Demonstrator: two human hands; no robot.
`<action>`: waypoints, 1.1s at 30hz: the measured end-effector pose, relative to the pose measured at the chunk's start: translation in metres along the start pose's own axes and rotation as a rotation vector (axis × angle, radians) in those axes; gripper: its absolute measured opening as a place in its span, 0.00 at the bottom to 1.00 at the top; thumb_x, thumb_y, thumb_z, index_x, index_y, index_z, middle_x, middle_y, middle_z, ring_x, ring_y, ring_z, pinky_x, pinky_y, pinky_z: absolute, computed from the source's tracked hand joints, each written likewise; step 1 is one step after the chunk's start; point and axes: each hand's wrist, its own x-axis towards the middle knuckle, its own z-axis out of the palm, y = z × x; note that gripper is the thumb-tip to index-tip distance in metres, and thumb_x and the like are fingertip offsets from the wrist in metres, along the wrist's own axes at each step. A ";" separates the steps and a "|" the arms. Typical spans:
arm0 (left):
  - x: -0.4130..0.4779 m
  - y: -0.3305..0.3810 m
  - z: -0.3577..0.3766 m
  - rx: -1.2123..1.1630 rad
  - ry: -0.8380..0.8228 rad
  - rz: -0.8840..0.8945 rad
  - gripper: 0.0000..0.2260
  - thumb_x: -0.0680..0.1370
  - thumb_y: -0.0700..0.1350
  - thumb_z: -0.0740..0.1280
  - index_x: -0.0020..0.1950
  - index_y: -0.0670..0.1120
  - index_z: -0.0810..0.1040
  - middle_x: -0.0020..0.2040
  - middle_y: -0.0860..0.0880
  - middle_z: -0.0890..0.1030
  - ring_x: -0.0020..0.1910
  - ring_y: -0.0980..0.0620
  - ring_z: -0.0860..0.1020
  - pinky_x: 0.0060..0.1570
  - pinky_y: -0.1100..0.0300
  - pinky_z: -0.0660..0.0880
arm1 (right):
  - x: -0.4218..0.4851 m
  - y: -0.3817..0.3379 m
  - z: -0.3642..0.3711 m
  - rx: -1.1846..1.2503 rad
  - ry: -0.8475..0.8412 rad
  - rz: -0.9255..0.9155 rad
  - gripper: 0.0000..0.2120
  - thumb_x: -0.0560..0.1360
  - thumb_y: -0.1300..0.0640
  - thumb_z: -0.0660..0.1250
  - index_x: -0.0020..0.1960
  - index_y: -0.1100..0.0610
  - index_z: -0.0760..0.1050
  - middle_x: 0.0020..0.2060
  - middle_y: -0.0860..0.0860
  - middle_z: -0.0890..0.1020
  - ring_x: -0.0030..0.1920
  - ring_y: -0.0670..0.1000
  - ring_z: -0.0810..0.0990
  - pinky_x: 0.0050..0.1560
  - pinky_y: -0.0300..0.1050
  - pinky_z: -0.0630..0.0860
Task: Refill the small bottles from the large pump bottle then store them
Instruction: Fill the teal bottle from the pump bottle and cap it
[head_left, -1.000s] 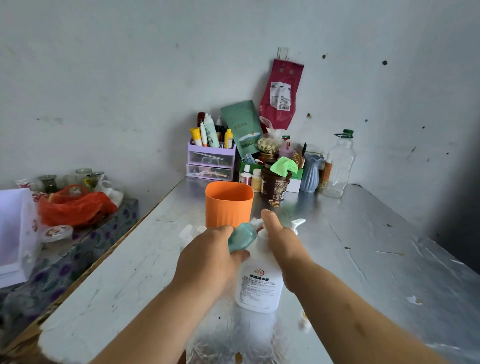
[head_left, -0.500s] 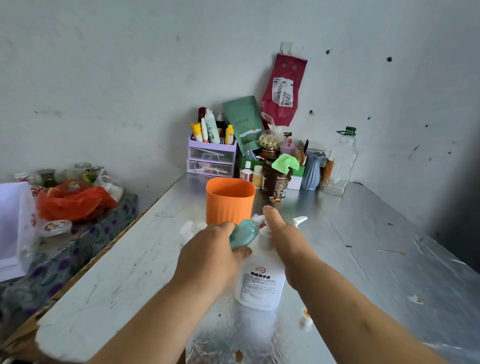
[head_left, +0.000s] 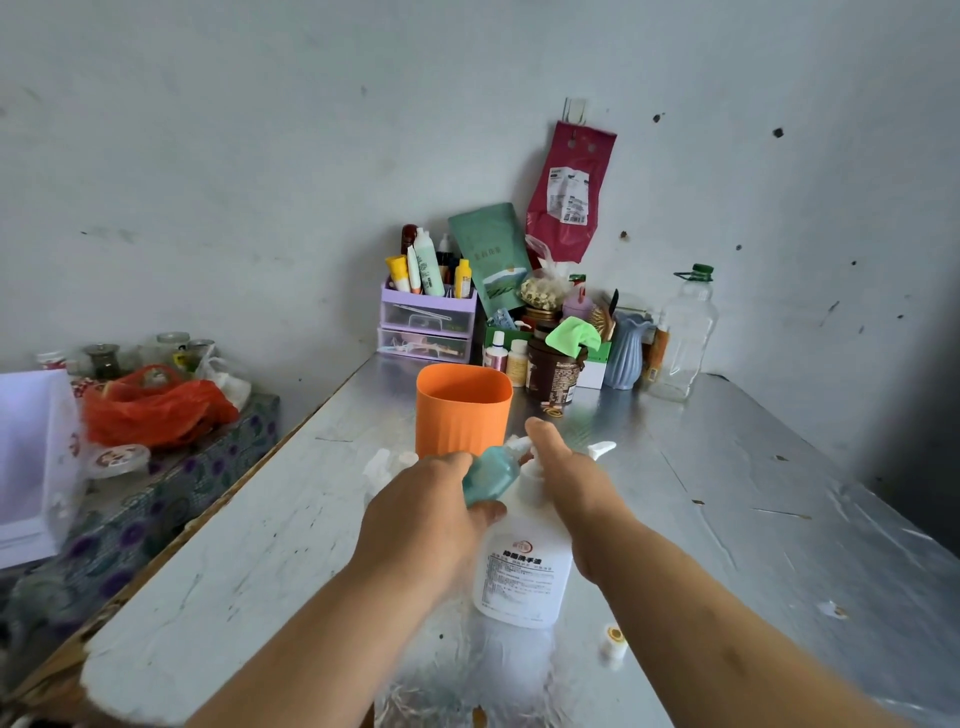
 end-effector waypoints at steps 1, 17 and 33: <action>0.000 0.000 -0.001 0.004 0.002 -0.004 0.12 0.75 0.58 0.68 0.52 0.54 0.73 0.49 0.54 0.79 0.44 0.52 0.75 0.39 0.58 0.68 | 0.000 -0.001 -0.001 0.000 0.002 -0.017 0.18 0.71 0.40 0.59 0.39 0.54 0.77 0.38 0.53 0.77 0.42 0.56 0.76 0.48 0.48 0.70; 0.003 -0.004 0.006 -0.001 0.017 0.006 0.12 0.75 0.58 0.69 0.52 0.53 0.74 0.48 0.54 0.79 0.43 0.51 0.75 0.39 0.58 0.69 | 0.003 0.003 -0.004 0.028 -0.007 -0.063 0.15 0.75 0.43 0.60 0.42 0.54 0.75 0.38 0.53 0.76 0.39 0.53 0.74 0.40 0.44 0.68; 0.003 -0.001 -0.001 0.006 -0.005 -0.008 0.11 0.75 0.57 0.69 0.49 0.54 0.72 0.48 0.54 0.79 0.44 0.51 0.76 0.39 0.58 0.69 | 0.003 0.000 -0.004 0.082 -0.029 -0.004 0.19 0.68 0.37 0.63 0.41 0.53 0.79 0.37 0.54 0.80 0.40 0.55 0.78 0.48 0.48 0.73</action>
